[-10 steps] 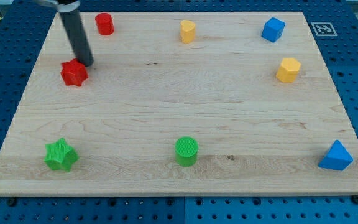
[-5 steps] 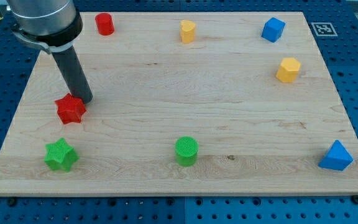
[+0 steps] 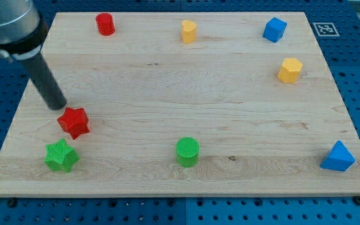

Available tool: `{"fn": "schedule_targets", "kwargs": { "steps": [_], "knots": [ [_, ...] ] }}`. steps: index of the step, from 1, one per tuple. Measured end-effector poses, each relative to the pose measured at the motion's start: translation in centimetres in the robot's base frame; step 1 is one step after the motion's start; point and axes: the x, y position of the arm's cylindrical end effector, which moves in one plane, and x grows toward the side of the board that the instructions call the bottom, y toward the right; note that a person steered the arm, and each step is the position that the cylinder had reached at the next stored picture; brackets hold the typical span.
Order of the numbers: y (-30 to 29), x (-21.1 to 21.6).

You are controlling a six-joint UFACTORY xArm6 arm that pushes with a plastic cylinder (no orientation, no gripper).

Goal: Push the red star into the green star

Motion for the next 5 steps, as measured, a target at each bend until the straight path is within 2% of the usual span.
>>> {"fn": "schedule_targets", "kwargs": {
  "steps": [1,3,4,5],
  "knots": [
    [2.7,0.6],
    [3.0,6.2],
    [0.2,2.8],
    [-8.2,-1.9]
  ]
}}
